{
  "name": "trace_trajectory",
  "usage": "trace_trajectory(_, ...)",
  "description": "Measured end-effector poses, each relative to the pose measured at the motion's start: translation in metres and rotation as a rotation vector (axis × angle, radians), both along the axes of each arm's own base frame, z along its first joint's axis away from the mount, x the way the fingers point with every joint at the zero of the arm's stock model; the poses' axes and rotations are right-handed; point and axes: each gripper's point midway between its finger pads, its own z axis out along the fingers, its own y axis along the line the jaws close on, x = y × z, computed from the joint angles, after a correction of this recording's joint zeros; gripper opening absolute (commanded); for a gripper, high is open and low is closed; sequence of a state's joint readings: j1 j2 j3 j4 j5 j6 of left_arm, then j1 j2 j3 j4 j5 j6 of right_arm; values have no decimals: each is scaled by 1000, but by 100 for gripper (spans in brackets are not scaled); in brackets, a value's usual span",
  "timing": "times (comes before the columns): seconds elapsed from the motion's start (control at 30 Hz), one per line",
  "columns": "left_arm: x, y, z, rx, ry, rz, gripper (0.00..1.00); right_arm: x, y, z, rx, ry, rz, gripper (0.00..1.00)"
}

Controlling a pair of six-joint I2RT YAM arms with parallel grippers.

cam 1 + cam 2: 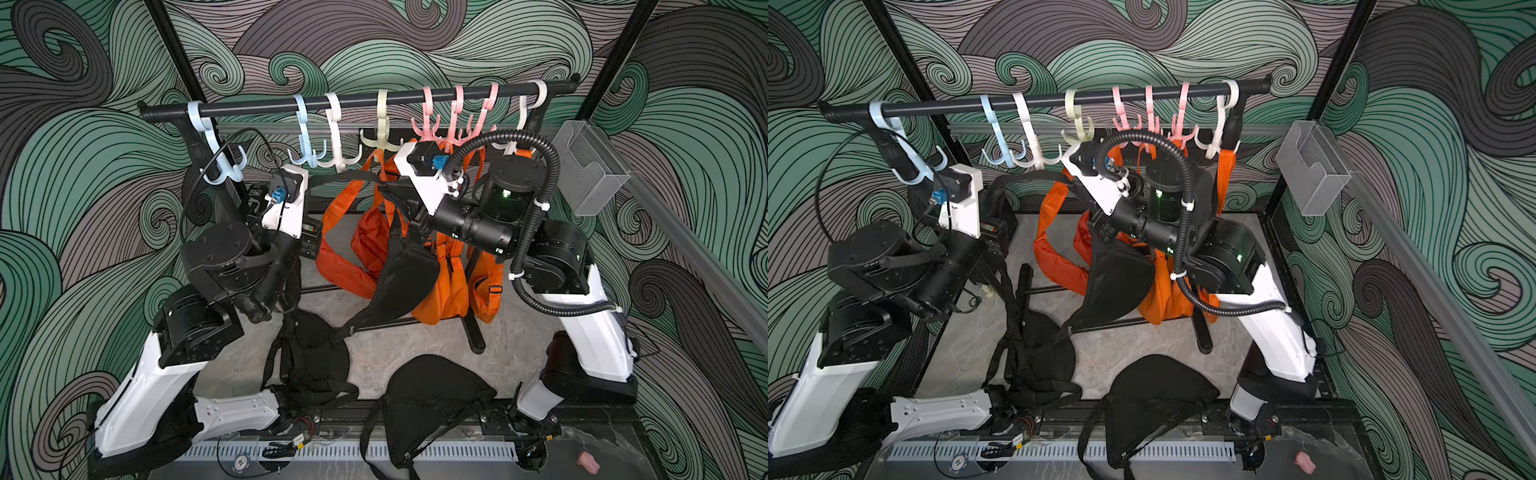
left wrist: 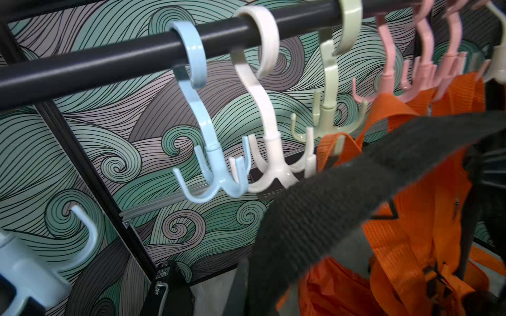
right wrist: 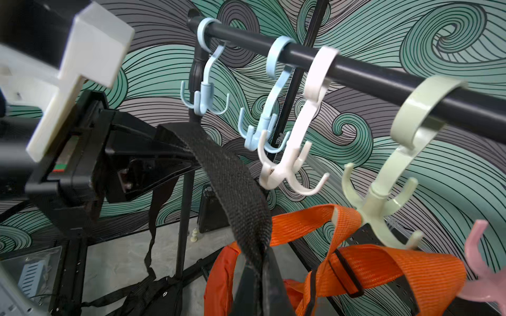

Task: Hang the bag on a hook
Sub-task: Hang the bag on the hook.

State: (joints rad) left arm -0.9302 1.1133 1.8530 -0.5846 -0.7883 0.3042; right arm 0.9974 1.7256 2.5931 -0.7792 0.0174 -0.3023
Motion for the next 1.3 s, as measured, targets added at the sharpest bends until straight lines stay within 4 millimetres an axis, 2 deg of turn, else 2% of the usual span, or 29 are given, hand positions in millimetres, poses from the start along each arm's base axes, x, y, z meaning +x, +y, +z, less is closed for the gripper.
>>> trace_trajectory(0.07, 13, 6, 8, 8, 7, 52, 0, 12, 3, 5, 25, 1, -7, 0)
trace_trajectory(0.17, 29, 7, 11, 26, 36, 93, 0, 26, 7, 2, 39, 22, -9, 0)
trace_trajectory(0.4, 48, -11, -22, 106, 148, 77, 0, 43, 17, -15, 38, 96, 4, 0)
trace_trajectory(0.57, 52, -19, -37, 131, 199, 55, 0, 55, 14, -21, 49, 140, -12, 0)
trace_trajectory(0.77, 52, -20, -40, 132, 212, 51, 0, 72, 15, -41, 32, 205, -40, 0)
trace_trajectory(1.17, 52, -21, -41, 137, 219, 50, 0, 84, 14, -71, 0, 277, -105, 0)
trace_trajectory(1.3, 54, -24, -42, 138, 222, 44, 0, 81, 9, -72, 20, 283, -114, 0)
